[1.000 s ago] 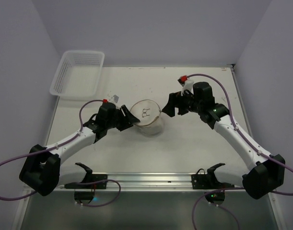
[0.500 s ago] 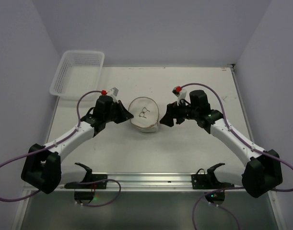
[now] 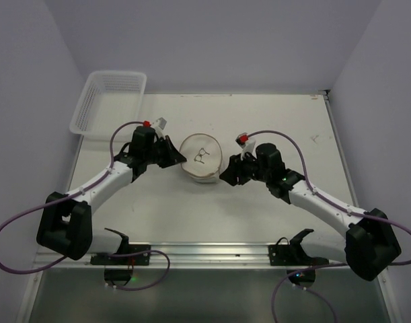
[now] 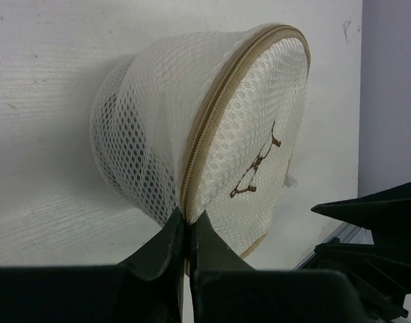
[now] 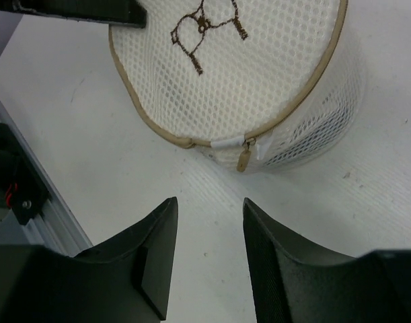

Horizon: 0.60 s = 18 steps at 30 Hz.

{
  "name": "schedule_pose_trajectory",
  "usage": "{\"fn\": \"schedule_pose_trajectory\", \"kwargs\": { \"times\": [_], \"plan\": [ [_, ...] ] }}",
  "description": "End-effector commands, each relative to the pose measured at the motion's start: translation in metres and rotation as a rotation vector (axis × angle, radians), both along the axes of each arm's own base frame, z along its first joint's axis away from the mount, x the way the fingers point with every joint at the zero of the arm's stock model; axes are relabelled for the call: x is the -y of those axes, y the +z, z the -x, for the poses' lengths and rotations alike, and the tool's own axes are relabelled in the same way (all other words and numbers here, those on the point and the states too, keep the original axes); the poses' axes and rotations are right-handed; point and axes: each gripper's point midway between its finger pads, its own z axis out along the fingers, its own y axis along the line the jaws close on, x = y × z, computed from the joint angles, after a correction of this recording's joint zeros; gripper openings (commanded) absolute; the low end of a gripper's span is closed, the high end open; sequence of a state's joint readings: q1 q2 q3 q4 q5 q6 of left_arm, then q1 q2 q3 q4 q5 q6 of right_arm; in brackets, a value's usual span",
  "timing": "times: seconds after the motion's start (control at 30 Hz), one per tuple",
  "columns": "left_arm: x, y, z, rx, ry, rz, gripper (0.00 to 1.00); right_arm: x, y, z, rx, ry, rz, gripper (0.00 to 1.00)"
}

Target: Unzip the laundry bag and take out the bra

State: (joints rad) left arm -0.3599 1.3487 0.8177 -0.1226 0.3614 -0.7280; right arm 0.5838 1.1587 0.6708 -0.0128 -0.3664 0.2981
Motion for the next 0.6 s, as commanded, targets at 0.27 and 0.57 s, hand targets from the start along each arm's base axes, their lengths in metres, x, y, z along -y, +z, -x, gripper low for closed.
{"fn": "schedule_pose_trajectory", "kwargs": {
  "times": [0.27,0.57],
  "plan": [
    [0.009,0.013,-0.002,0.007,-0.048,0.045,0.00,-0.021,-0.003,-0.045,0.014,-0.128,-0.036,0.42],
    [0.011,0.012,0.000,-0.006,-0.058,0.058,0.00,-0.023,-0.015,-0.052,-0.001,-0.139,-0.020,0.32]
  ]
}}
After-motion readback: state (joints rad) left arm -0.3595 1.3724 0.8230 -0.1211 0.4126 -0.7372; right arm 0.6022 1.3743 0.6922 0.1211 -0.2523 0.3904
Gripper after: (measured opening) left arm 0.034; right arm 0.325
